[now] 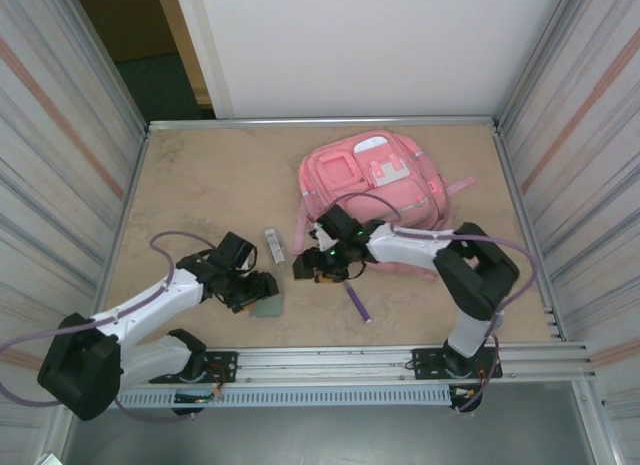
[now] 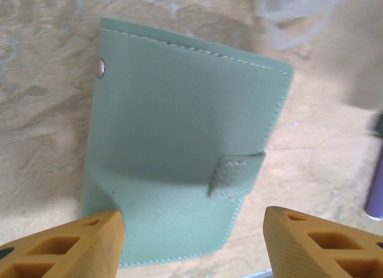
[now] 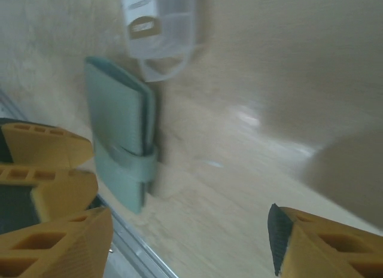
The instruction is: Pack the student bag
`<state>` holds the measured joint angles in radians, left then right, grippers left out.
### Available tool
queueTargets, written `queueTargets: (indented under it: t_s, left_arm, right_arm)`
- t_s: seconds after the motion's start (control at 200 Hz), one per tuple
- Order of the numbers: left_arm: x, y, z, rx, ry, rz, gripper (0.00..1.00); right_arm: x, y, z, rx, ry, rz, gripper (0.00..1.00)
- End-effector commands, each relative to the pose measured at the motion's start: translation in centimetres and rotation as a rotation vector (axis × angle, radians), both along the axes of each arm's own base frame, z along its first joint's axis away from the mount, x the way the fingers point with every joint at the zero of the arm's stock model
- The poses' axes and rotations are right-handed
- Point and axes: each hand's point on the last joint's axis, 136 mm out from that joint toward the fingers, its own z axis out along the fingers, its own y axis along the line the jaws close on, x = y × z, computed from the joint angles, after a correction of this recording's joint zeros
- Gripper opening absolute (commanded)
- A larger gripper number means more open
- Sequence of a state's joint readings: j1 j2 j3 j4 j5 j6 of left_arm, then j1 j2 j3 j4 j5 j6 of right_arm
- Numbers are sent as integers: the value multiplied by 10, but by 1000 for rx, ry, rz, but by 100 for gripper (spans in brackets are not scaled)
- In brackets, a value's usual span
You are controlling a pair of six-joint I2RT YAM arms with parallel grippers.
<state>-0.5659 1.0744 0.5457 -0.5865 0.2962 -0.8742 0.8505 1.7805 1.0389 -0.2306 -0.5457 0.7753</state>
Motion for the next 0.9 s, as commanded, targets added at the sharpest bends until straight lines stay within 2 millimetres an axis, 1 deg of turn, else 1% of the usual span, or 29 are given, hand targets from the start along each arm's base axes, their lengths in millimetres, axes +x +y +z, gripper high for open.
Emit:
queueTargets:
  t_s: [0.0,0.05,0.095,0.17,0.205,0.246,0.311,0.356,0.386,0.486,0.541,0.591,0.707,0.807,0.897]
  left_arm:
    - [1,1,26,-66,-37,39,63]
    - [1,11,33,-56,-53,76,62]
    - [1,24,34,-25,-59,109,59]
    - [-4,43,25,32,-29,148,49]
    - [-6,48,18,40,1,162,45]
    - [-6,44,12,17,20,148,42]
    - [-2,30,6,-48,28,110,36]
    - [1,19,3,-104,37,87,35]
    - [2,15,-1,-122,49,88,35]
    - [2,13,-11,-123,64,86,34]
    - [0,16,-16,-105,75,96,28]
    - [-1,17,-19,-104,80,100,23]
    - [-4,10,-19,-156,95,94,21]
    - [-6,6,-19,-185,98,88,20]
    - [-2,3,-12,-195,76,74,20]
  right_arm:
    - [-8,37,11,111,49,69,62]
    - [-10,45,7,126,70,75,59]
    - [-13,51,4,130,88,74,58]
    - [-18,56,-2,120,114,77,57]
    - [-20,56,-6,107,122,77,58]
    - [-22,55,-9,91,129,76,58]
    - [-25,53,-15,74,143,76,58]
    - [-27,51,-20,63,153,77,58]
    - [-28,51,-23,57,158,77,57]
    - [-30,56,-30,77,181,88,56]
    - [-29,64,-31,110,197,97,51]
    - [-31,71,-30,137,210,108,50]
    - [-37,80,-27,166,219,133,47]
    - [-37,83,-26,184,227,137,42]
    - [-36,82,-25,187,223,141,30]
